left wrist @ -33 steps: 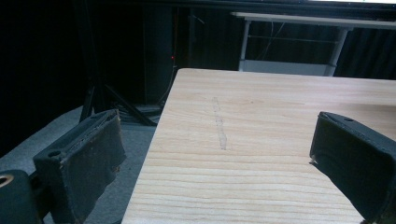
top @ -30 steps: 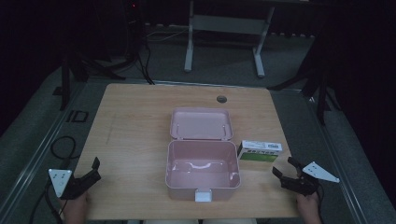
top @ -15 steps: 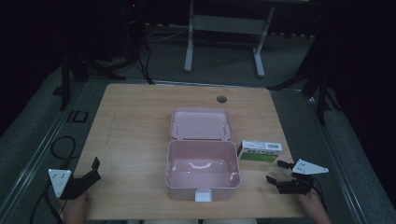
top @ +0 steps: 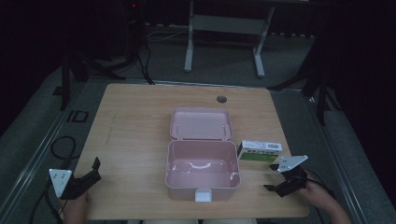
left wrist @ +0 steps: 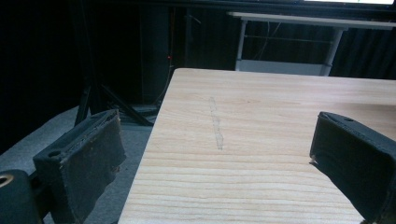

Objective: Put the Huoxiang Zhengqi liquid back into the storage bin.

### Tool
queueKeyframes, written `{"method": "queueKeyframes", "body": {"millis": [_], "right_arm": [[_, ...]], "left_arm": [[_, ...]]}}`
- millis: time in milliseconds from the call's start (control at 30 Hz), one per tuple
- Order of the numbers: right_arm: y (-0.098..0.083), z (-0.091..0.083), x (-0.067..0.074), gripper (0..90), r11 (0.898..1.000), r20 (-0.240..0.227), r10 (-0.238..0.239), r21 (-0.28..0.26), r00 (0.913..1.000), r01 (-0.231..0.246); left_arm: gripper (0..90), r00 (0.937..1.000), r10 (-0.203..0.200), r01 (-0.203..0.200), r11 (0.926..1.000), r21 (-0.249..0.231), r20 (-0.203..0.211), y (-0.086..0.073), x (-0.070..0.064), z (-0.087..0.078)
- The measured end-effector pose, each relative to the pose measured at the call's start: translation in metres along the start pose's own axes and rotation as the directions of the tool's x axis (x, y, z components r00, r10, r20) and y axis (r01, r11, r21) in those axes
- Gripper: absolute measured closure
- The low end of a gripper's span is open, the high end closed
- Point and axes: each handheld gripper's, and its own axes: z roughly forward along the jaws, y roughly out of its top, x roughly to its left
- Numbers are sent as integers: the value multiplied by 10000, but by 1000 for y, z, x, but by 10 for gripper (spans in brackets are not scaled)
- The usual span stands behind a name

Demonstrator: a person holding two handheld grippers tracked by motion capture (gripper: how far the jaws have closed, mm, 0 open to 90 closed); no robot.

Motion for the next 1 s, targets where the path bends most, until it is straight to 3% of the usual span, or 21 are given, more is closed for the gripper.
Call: {"method": "queueKeyframes", "body": {"millis": [133, 167, 200, 233, 267, 300, 367, 400, 433, 467, 500, 533, 633, 767, 833, 900, 933, 1000], "right_arm": [[14, 0, 0, 160, 9925, -151, -598, 1055, 9981, 611], [14, 0, 0, 160, 9925, -151, -598, 1055, 9981, 611], [20, 2, 2, 160, 9807, -266, -863, 1740, 9959, 896], [20, 2, 2, 160, 9807, -266, -863, 1740, 9959, 896], [23, 3, 3, 159, 9735, -356, -963, 2050, 9947, 1016], [28, 6, 4, 156, 9585, -551, -1074, 2594, 9927, 1181], [33, 8, 5, 156, 9416, -628, -1287, 3055, 9897, 1418], [33, 8, 5, 156, 9416, -628, -1287, 3055, 9897, 1418], [38, 10, 6, 156, 9227, -764, -1392, 3521, 9873, 1574], [38, 10, 6, 156, 9227, -764, -1392, 3521, 9873, 1574], [41, 11, 6, 157, 9119, -864, -1542, 3710, 9843, 1754], [45, 12, 6, 157, 8939, -976, -1639, 4063, 9816, 1897], [54, 14, 6, 157, 8666, -1042, -1864, 4511, 9769, 2135], [64, 17, 7, 159, 8439, -1249, -1898, 4861, 9738, 2268], [69, 19, 10, 161, 8182, -1462, -1868, 5241, 9715, 2362], [73, 21, 12, 161, 7988, -1690, -1845, 5482, 9682, 2479], [75, 22, 13, 161, 7928, -1788, -1817, 5551, 9670, 2516], [77, 22, 13, 161, 7919, -1785, -1778, 5578, 9677, 2484]], "left_arm": [[30, 10000, -5, 5, 10000, -4, 14, 0, 0, 0], [30, 10000, -15, 15, 10000, -4, 14, 0, 0, 0], [30, 10000, -10, 10, 10000, -1, 21, 0, 0, 0], [29, 10000, -10, 10, 10000, -1, 21, 0, 0, 0], [29, 10000, -9, 9, 10000, -1, 21, 0, 0, 0], [29, 10000, -12, 12, 10000, 0, 30, 0, 0, 0], [29, 10000, -12, 12, 10000, -1, 29, 0, 0, 0], [29, 10000, -16, 16, 10000, -1, 34, 0, 0, 0], [30, 10000, -19, 19, 10000, 16, 37, 0, 0, 0], [29, 10000, -19, 19, 10000, 16, 37, 0, 0, 0], [29, 10000, -23, 23, 10000, 57, 47, 0, 0, 0], [29, 10000, -17, 17, 10000, 54, 48, 0, 0, 0], [30, 10000, -23, 22, 10000, 60, 62, 0, 0, 0], [30, 10000, -18, 17, 10000, 61, 61, 0, 0, 0], [29, 10000, -20, 20, 10000, 59, 65, 0, 0, 0], [29, 10000, -16, 16, 10000, 59, 62, 0, 0, 0], [29, 10000, -12, 12, 10000, 60, 65, 0, 0, 0], [30, 10000, -4, 4, 10000, 58, 66, 0, 0, 0]]}}
